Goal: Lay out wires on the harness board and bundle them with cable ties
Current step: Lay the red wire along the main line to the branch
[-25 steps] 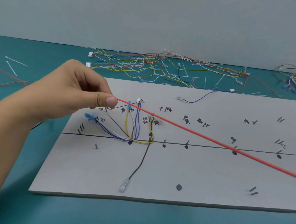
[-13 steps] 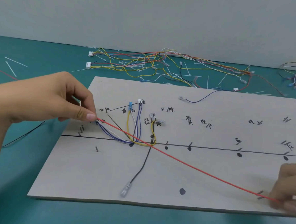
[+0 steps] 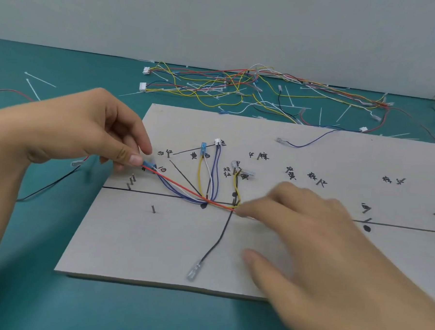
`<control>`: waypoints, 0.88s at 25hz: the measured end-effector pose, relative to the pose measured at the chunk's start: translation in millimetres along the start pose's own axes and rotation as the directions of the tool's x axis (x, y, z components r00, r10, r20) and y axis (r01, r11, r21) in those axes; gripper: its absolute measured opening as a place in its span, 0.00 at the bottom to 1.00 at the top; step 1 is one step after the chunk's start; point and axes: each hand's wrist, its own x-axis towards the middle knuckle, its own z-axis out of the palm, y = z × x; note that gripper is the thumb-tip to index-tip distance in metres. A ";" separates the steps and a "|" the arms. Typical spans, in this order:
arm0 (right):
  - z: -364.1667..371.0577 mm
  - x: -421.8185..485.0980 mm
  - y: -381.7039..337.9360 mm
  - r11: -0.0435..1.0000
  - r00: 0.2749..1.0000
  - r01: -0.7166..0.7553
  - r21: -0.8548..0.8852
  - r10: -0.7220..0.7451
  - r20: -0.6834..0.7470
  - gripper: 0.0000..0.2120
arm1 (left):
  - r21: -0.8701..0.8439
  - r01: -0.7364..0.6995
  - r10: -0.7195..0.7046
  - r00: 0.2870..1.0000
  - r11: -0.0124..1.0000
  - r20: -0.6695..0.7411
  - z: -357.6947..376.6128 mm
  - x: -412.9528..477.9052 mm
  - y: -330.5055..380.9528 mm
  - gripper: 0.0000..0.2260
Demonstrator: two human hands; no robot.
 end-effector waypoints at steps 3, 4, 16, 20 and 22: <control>13.0 22.6 -10.9 1.000 0.999 0.024 -0.014 -0.023 0.027 0.10 | -0.061 0.019 -0.018 1.000 0.998 0.026 -1.2 1.5 -5.0 0.25; 17.1 27.7 -8.4 0.999 0.999 0.030 -0.023 -0.030 -0.017 0.08 | -0.087 0.027 -0.024 0.999 0.996 0.036 -2.6 0.7 -6.8 0.24; 27.3 22.7 30.6 0.937 0.972 -0.147 0.316 0.196 -0.130 0.15 | -0.141 0.032 -0.037 0.999 0.989 -0.031 -7.0 -1.5 -9.4 0.25; 21.3 20.5 34.2 0.912 0.971 -0.112 0.395 0.185 -0.152 0.07 | -0.182 0.042 -0.041 0.999 0.982 0.011 -10.8 -2.2 -14.0 0.23; 18.5 21.9 37.8 0.904 0.974 -0.112 0.412 0.182 -0.134 0.05 | -0.159 0.052 -0.046 0.998 0.986 0.042 -9.0 -1.6 -14.6 0.24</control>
